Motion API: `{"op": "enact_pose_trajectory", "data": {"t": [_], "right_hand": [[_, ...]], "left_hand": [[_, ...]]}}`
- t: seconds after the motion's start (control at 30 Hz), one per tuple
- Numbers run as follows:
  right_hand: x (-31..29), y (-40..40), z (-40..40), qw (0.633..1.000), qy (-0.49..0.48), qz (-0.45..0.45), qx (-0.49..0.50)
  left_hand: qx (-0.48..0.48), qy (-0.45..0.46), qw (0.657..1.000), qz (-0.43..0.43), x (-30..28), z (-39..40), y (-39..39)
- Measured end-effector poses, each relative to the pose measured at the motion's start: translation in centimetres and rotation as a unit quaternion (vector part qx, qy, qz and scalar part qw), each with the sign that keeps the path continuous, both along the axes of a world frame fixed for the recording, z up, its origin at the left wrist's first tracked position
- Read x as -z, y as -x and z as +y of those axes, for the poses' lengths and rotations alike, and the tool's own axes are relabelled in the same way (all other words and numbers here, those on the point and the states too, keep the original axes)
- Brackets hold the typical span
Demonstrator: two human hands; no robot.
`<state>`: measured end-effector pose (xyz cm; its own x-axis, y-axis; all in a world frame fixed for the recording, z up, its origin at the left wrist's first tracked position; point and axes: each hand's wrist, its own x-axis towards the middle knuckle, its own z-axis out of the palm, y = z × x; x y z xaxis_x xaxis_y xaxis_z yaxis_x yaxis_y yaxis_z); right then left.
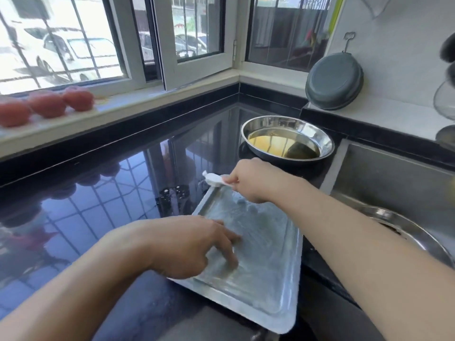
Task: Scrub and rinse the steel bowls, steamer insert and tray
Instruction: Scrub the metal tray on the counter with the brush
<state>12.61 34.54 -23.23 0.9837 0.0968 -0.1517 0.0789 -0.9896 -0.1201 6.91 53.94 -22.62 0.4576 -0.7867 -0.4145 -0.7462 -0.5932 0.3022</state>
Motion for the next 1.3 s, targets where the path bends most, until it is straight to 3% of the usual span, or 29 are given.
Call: {"op": "enact_pose_trajectory", "data": {"t": [0.27, 0.43, 0.6, 0.77, 0.93, 1.07, 1.13, 1.23, 1.3], "right_hand": [[-0.6, 2.5, -1.3, 0.991, 0.028, -0.046, 0.124], [1.5, 4.7, 3.1, 1.000, -0.013, -0.016, 0.004], [1.2, 4.1, 1.2, 0.988, 0.009, -0.078, 0.135], [2.4, 3.6, 5.9, 0.999, -0.013, -0.040, -0.024], [1.5, 2.4, 3.5, 0.992, 0.019, -0.093, 0.081], [2.4, 3.0, 6.7, 0.996, -0.069, -0.003, -0.051], [2.2, 2.6, 6.3, 0.994, -0.098, 0.011, -0.041], [1.8, 2.2, 5.2, 0.998, -0.041, -0.038, 0.017], [1.3, 2.7, 6.6, 0.998, -0.046, -0.031, -0.033]], "left_hand": [[-0.104, -0.128, 0.985, -0.056, -1.5, 2.6, 0.4], [-0.098, -0.145, 0.982, -0.071, -1.0, 2.3, 0.6], [-0.091, -0.133, 0.986, -0.048, -0.7, 2.8, 0.0], [-0.089, -0.129, 0.987, -0.034, -0.2, 2.6, -0.7], [-0.099, -0.121, 0.987, -0.023, 0.0, 2.8, -1.2], [-0.092, -0.118, 0.988, -0.026, 0.5, 3.0, -1.4], [-0.087, -0.118, 0.989, -0.028, 0.5, 3.1, -1.4], [-0.082, -0.123, 0.989, -0.015, 0.2, 3.0, -1.1], [-0.082, -0.118, 0.990, -0.006, 0.1, 3.3, -1.1]]}}
